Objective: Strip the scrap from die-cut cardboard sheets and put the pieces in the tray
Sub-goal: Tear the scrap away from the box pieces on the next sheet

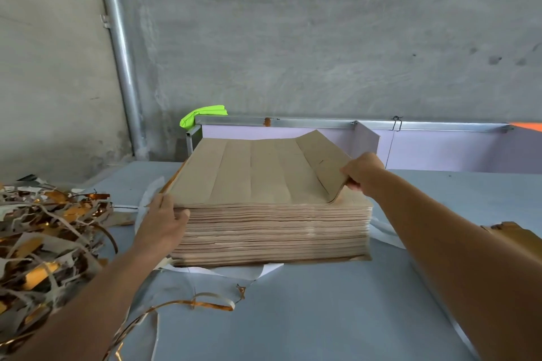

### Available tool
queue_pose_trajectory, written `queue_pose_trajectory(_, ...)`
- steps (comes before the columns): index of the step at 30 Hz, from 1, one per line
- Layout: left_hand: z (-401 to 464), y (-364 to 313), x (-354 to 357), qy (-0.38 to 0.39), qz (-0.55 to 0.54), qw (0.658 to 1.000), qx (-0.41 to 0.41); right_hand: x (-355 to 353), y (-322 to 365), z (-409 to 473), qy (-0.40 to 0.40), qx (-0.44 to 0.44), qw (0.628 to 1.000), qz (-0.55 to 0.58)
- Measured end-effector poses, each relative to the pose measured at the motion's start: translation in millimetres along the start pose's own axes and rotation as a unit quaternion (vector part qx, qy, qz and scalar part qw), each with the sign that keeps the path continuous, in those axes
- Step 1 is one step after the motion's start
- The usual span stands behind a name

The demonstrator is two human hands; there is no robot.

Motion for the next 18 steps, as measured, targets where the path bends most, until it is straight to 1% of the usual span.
queue_pose_trajectory(1,-3,0,-3,-0.011,-0.015,1.0,-0.005,3,2,-1,0.008,0.0,1.0,-0.002)
queue_pose_trajectory(2,-8,2,-9,-0.037,-0.033,0.999,-0.017,5,6,-3,0.021,0.003,0.999,0.038)
queue_pose_trajectory(4,-25,7,-30,-0.137,-0.082,0.985,-0.071,7,20,-6,0.057,0.011,0.982,0.18)
queue_pose_trajectory(5,-35,12,-39,-0.187,-0.118,0.968,-0.115,7,31,-9,0.075,0.006,0.969,0.237)
queue_pose_trajectory(6,-45,18,-42,-0.217,-0.17,0.947,-0.166,6,43,-14,0.088,0.0,0.957,0.278)
queue_pose_trajectory(7,-53,24,-38,-0.219,-0.249,0.917,-0.221,7,54,-20,0.105,-0.007,0.947,0.305)
queue_pose_trajectory(8,-58,27,-24,-0.195,-0.362,0.87,-0.273,8,66,-28,0.121,-0.015,0.938,0.326)
queue_pose_trajectory(9,-62,23,-2,-0.141,-0.486,0.801,-0.32,9,76,-36,0.134,-0.019,0.927,0.351)
queue_pose_trajectory(10,-67,11,19,-0.067,-0.583,0.729,-0.354,9,85,-45,0.142,-0.02,0.917,0.372)
queue_pose_trajectory(11,-73,-6,33,0.001,-0.638,0.678,-0.365,9,93,-53,0.15,-0.024,0.91,0.385)
queue_pose_trajectory(12,-76,-21,42,0.054,-0.669,0.649,-0.358,8,100,-61,0.152,-0.028,0.906,0.394)
queue_pose_trajectory(14,-78,-46,51,0.116,-0.717,0.608,-0.321,4,110,-74,0.15,-0.034,0.905,0.398)
queue_pose_trajectory(16,-76,-63,48,0.126,-0.769,0.561,-0.279,-2,113,-86,0.146,-0.031,0.903,0.402)
queue_pose_trajectory(18,-65,-68,37,0.101,-0.8,0.536,-0.25,-8,114,-100,0.153,-0.029,0.893,0.422)
Point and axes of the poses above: each hand's wrist, its own z-axis towards the middle knuckle, its own x-axis out of the palm, y = z × x, the point moved 10 cm from there along z, towards the middle knuckle, and after that the axes turned 3 degrees about y, right-handed, at the moved point
